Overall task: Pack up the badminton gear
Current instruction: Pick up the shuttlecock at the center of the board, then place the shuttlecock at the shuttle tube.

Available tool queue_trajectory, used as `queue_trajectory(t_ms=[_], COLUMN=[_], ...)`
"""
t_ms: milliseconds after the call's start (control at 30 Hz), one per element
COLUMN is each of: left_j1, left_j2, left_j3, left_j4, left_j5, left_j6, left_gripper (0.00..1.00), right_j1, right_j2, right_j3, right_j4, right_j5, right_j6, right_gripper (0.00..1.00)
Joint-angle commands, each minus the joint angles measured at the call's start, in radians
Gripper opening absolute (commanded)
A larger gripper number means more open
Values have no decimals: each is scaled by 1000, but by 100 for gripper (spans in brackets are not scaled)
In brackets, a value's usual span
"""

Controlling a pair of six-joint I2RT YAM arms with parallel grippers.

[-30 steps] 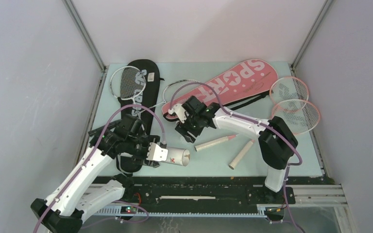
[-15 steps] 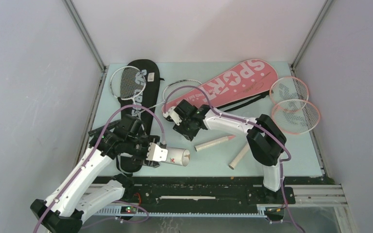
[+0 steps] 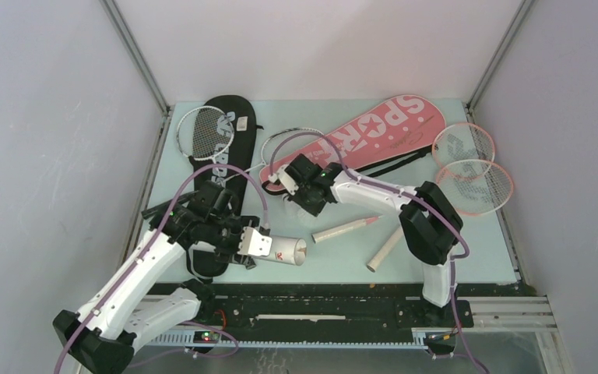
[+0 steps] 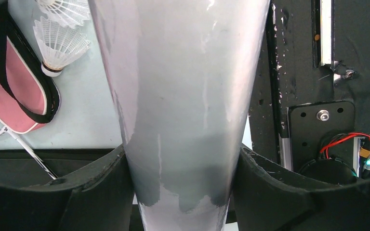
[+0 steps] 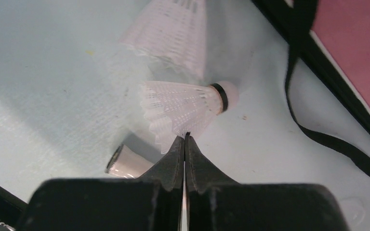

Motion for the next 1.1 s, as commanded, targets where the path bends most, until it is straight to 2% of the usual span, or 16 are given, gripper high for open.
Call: queue_trajectory(t_ms=[0, 133, 267, 567, 767, 1067], left_j1=[-5, -6, -6, -6, -5, -5], left_j2=[13, 39, 72, 143, 188, 221], left_j3=[71, 88, 104, 117, 131, 155], left_j4=[31, 60, 118, 329, 414, 471], left_j5=[41, 44, 51, 2, -11, 43], left_j6=[26, 24, -10, -111, -138, -184], left_gripper=[62, 62, 61, 60, 60, 59], right_j1=[-64, -120, -197, -400, -524, -541], right_j2=[-116, -195, -283, -539, -674, -768], right_j3=[24, -1, -20, -71, -77, -100], right_j4=[-10, -12, -31, -83, -127, -196], right_j5=[25, -7, -119, -495, -761, -927], right_j6=[-23, -39, -53, -104, -126, -176], right_gripper=[0, 0, 0, 0, 0, 0])
